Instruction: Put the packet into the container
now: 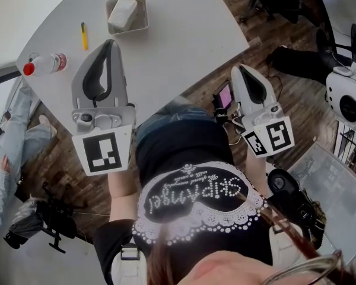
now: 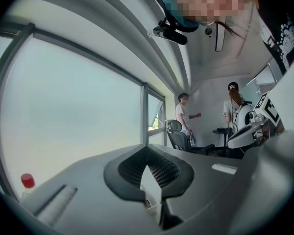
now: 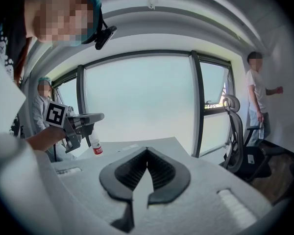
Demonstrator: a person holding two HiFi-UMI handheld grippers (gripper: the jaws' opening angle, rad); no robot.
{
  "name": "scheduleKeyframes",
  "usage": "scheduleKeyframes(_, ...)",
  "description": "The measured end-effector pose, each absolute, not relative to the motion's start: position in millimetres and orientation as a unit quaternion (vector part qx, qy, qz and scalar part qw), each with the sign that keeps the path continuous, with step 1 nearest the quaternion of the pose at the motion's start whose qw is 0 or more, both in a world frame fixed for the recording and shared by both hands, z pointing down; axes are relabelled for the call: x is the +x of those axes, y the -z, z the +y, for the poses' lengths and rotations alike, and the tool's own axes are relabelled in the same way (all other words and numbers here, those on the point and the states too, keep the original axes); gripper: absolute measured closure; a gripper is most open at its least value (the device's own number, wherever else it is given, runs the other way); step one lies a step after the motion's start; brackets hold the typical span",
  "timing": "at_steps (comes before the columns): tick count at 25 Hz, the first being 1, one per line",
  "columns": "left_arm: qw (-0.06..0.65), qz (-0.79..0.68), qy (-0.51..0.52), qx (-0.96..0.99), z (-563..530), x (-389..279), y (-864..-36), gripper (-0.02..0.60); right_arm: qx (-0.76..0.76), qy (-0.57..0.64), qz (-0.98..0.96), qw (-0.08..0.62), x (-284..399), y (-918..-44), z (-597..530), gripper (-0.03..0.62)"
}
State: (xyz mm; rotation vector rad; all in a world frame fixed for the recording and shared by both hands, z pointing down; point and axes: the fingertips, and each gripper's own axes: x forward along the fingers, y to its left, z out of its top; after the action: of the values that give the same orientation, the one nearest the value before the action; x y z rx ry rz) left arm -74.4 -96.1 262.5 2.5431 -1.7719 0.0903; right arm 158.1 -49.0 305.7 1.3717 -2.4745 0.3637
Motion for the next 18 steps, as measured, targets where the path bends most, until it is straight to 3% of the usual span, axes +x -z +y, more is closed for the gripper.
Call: scheduleKeyframes(18, 0.043, -0.572, -0.037, 0.819, -53.1, -56.8, -274.3, 0.581, 0.466, -0.131, -0.862, 0.15, 155.6, -306.4, -49.5, 0.595)
